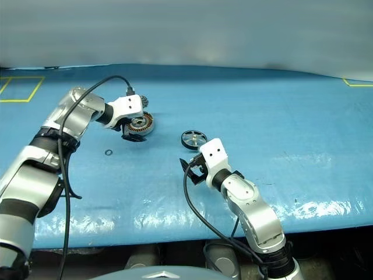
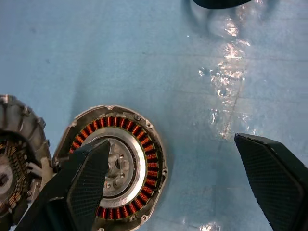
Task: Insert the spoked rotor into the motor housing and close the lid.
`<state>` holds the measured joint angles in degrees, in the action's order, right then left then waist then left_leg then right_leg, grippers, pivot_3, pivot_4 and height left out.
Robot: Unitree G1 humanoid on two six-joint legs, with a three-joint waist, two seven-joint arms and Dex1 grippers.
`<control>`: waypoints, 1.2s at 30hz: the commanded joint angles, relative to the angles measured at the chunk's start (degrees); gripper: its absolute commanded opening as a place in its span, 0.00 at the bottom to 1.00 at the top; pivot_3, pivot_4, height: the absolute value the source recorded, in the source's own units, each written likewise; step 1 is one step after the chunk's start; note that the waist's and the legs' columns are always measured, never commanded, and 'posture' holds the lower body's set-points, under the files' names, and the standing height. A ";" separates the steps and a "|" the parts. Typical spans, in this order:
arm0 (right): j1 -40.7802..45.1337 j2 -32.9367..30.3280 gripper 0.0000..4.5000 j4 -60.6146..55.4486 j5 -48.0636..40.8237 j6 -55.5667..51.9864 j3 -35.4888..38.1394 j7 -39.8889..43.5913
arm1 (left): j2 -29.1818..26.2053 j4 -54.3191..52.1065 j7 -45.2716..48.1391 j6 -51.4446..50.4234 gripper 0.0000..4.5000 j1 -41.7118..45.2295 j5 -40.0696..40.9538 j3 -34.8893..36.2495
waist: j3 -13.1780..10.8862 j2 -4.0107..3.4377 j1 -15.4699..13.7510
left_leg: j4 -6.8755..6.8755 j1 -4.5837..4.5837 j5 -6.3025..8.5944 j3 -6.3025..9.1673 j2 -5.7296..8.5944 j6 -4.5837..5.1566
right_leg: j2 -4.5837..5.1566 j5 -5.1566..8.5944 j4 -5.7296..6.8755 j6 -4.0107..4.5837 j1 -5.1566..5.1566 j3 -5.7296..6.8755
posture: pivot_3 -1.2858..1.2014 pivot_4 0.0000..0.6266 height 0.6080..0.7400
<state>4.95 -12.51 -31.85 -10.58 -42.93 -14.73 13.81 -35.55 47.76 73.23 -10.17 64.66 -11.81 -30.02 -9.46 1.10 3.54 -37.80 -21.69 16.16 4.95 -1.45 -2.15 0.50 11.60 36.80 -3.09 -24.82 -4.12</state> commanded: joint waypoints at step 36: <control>-2.43 -0.89 1.00 -3.31 -0.28 -0.70 -0.55 0.36 | 10.87 23.71 -2.18 3.06 1.00 13.52 -20.14 -4.20 | -0.03 0.04 0.20 | -0.19 0.01 0.03 0.03 0.02 0.07 | 0.01 -0.07 0.14 0.06 0.05 -0.01 | 0.52 0.24 1.00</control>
<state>2.62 -13.31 -32.43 -10.59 -43.70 -15.41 13.88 -24.77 71.51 72.23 -6.93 76.28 -30.93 -33.89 -9.50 1.14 3.75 -37.99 -21.68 16.19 4.98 -1.43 -2.08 0.50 11.53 36.94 -3.04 -24.77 -4.13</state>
